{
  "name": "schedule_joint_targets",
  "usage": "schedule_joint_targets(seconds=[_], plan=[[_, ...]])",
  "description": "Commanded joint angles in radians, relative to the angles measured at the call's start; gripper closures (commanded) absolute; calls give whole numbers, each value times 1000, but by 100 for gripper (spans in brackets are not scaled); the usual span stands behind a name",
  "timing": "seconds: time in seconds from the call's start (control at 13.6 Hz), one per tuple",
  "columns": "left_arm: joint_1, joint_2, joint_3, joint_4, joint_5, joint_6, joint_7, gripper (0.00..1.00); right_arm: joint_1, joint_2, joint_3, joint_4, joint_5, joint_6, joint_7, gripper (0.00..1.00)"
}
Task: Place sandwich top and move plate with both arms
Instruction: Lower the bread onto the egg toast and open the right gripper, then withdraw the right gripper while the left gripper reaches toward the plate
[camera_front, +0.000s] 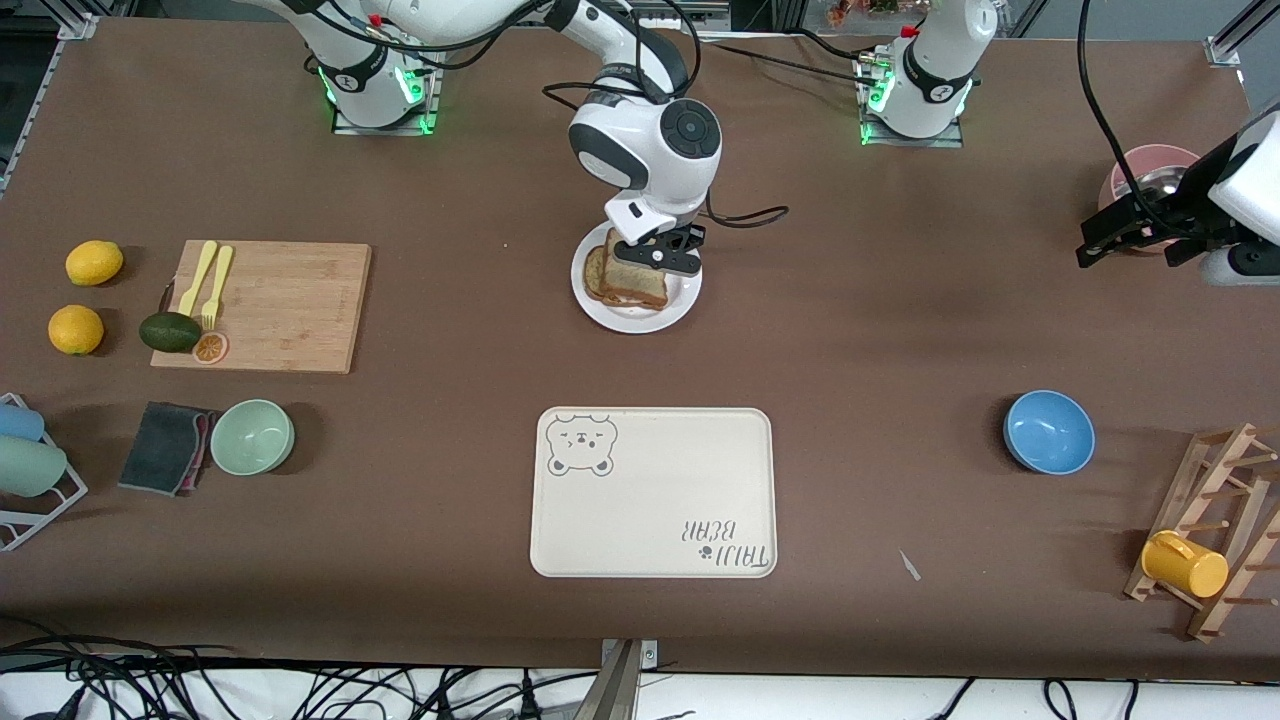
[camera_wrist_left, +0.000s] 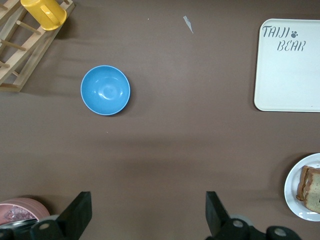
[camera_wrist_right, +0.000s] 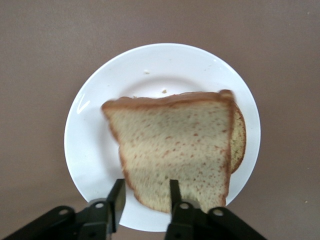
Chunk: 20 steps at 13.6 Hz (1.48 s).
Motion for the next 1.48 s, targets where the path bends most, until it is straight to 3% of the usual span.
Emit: schedule_joint_targets(seconds=[0.0,0.37,0.66,0.81,1.11,1.4], plan=[[10,4,-2,10,-26,-16,10,0,-13,8,3,33,-9,-2,11,4],[10,7,-1,-2,-32,-16,3,0,-114,-106,3,30,36,-84,-101,3],[1,88,-2,1,-78,-5,-43,0,-251,-266,-27,-8,115,-154,-284,1],[1,104,-2,-2,-79,1,-30,0,-285,-304,-81,-22,129,-155,-382,1],[-4,162,-4,-14,-81,50,-36,0,-288,-339,-262,-24,225,-155,-492,0],[-13,171,-11,-117,-99,176,-42,0,-288,-371,-403,-30,270,-262,-714,0]])
